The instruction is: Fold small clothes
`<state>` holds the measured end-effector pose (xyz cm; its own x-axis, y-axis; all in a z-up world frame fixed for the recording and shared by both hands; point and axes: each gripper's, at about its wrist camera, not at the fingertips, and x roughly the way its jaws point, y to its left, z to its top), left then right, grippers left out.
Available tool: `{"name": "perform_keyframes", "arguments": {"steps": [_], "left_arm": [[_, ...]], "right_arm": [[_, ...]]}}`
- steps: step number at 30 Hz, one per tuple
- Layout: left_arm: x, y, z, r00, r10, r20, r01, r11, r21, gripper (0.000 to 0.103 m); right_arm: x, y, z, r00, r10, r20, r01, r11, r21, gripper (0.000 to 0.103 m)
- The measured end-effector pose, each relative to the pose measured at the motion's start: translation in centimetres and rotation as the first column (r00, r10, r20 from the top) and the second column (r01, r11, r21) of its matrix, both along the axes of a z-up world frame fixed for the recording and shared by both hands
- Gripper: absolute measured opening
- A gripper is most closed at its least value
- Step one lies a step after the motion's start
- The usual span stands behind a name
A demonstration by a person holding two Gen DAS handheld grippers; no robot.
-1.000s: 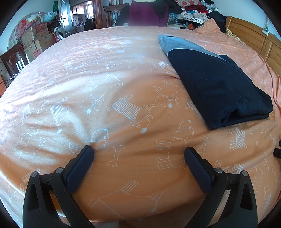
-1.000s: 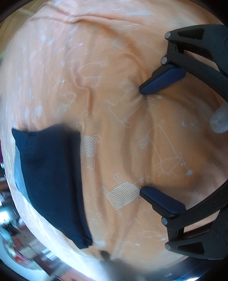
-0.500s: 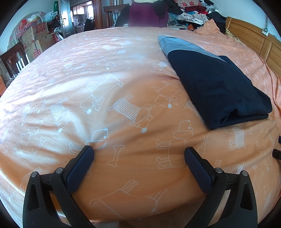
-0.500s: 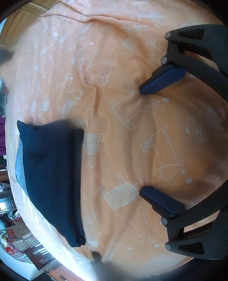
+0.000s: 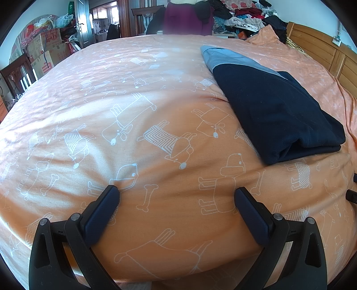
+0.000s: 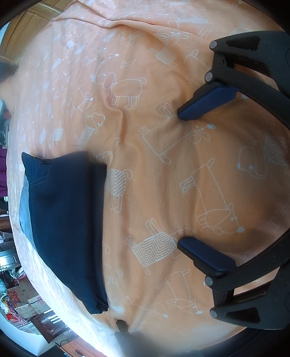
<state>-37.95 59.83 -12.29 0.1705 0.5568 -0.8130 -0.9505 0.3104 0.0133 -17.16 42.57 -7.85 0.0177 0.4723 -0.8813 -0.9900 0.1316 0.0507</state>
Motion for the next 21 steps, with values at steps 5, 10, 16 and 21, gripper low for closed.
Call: {"name": "perform_keyframes", "arguments": {"steps": [5,10,16,21], "left_arm": [[0.01,-0.04,-0.01,1.000,0.000,0.000,0.000,1.000,0.000,0.103],[0.08,-0.05,0.00,1.000,0.000,-0.001,0.000,1.000,0.001,0.103],[0.16,-0.11,0.05,1.000,0.000,-0.004,0.000,1.000,0.000,0.103],[0.18,-0.10,0.05,1.000,0.000,-0.003,0.000,1.000,0.000,0.103]], "right_arm": [[0.03,0.01,0.00,1.000,0.000,-0.001,0.000,1.000,0.000,0.103],[0.06,0.04,-0.01,1.000,0.002,-0.001,-0.002,1.000,-0.001,0.103],[0.02,-0.02,-0.02,1.000,0.001,-0.002,-0.001,1.000,-0.001,0.103],[0.03,-0.02,-0.03,1.000,0.002,-0.003,-0.002,1.000,-0.002,0.103]]}}
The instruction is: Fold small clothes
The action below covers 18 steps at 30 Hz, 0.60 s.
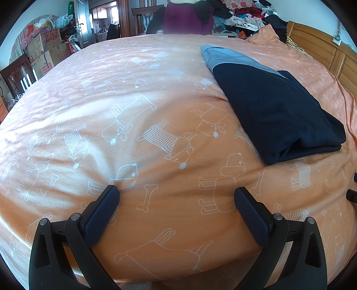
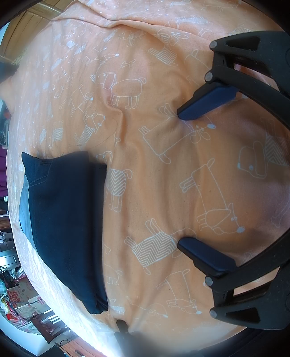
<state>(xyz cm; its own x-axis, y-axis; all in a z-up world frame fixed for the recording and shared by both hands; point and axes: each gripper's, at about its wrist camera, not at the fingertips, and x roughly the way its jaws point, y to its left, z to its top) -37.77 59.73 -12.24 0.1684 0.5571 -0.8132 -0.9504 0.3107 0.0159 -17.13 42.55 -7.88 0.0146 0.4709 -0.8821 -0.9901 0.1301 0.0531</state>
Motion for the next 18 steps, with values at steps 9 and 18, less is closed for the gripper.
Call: {"name": "perform_keyframes", "arguments": {"steps": [9,18], "left_arm": [[0.08,-0.01,0.00,1.000,0.000,0.000,0.000,1.000,-0.002,0.103],[-0.01,0.00,-0.01,1.000,0.000,0.005,0.000,1.000,-0.006,0.103]], "right_arm": [[0.01,-0.01,-0.01,1.000,0.000,-0.001,0.000,1.000,0.000,0.103],[0.03,0.02,-0.07,1.000,0.001,-0.002,-0.001,1.000,-0.001,0.103]]}}
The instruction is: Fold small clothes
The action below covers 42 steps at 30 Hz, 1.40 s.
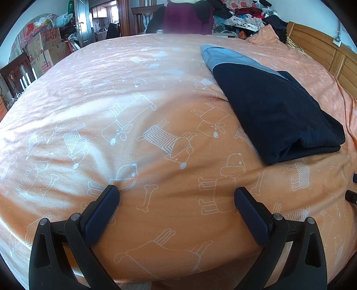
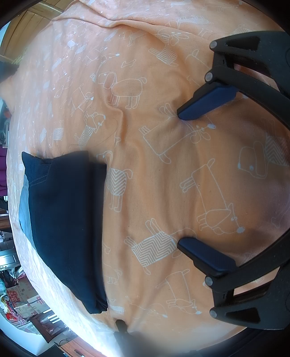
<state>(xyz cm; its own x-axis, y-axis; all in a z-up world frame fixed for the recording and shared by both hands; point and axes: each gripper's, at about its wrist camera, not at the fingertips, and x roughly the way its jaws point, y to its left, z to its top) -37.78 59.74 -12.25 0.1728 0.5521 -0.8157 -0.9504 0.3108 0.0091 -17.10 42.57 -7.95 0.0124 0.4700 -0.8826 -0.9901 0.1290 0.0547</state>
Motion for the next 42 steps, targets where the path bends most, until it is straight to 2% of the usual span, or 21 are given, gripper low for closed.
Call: {"name": "perform_keyframes", "arguments": {"steps": [38,42], "left_arm": [[-0.02,0.07,-0.08,1.000,-0.002,-0.002,0.002,1.000,0.002,0.103],[-0.03,0.05,-0.07,1.000,-0.002,-0.002,0.002,1.000,0.002,0.103]], "right_arm": [[-0.12,0.09,-0.01,1.000,0.004,0.001,-0.004,1.000,-0.005,0.103],[0.06,0.03,0.03,0.999,-0.036,-0.033,0.035,0.999,-0.037,0.103]]}}
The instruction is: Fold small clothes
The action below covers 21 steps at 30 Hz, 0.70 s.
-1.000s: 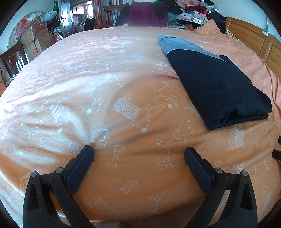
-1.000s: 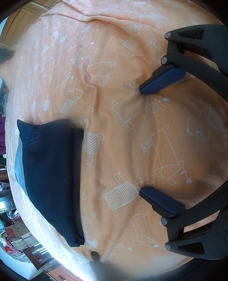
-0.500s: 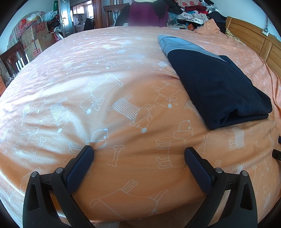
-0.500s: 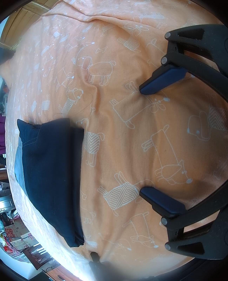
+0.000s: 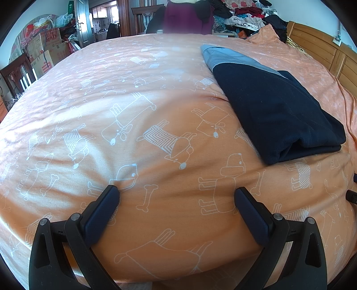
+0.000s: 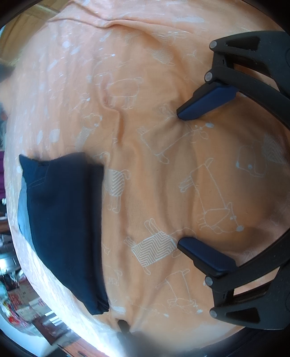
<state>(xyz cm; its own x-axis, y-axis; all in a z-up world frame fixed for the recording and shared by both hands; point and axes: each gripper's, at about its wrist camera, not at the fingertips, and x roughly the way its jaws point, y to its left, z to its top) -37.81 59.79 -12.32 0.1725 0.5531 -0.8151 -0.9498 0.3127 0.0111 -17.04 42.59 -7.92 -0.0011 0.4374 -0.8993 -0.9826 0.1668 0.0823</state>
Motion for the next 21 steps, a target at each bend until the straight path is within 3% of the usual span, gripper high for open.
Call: {"name": "perform_keyframes", "arguments": {"steps": [8,13,17,21], "left_arm": [[0.0,0.0,0.0,1.000,0.001,-0.002,-0.001,1.000,-0.005,0.103],[-0.1,0.2,0.4,1.000,-0.001,-0.002,0.001,1.000,-0.029,0.103],[-0.1,0.0,1.0,1.000,-0.016,0.011,0.016,0.999,-0.044,0.103],[0.0,-1.0,2.8,0.999,-0.046,0.010,0.046,0.999,-0.027,0.103]], "right_arm": [[-0.2,1.2,0.2,0.998,-0.064,-0.017,0.061,0.985,-0.161,0.103],[0.1,1.1,0.2,0.999,-0.034,-0.007,0.033,0.995,-0.095,0.103],[0.4,-0.3,-0.1,0.997,-0.077,-0.023,0.077,0.997,0.001,0.103],[0.2,-0.6,0.2,0.997,-0.080,-0.009,0.080,0.997,-0.001,0.103]]}}
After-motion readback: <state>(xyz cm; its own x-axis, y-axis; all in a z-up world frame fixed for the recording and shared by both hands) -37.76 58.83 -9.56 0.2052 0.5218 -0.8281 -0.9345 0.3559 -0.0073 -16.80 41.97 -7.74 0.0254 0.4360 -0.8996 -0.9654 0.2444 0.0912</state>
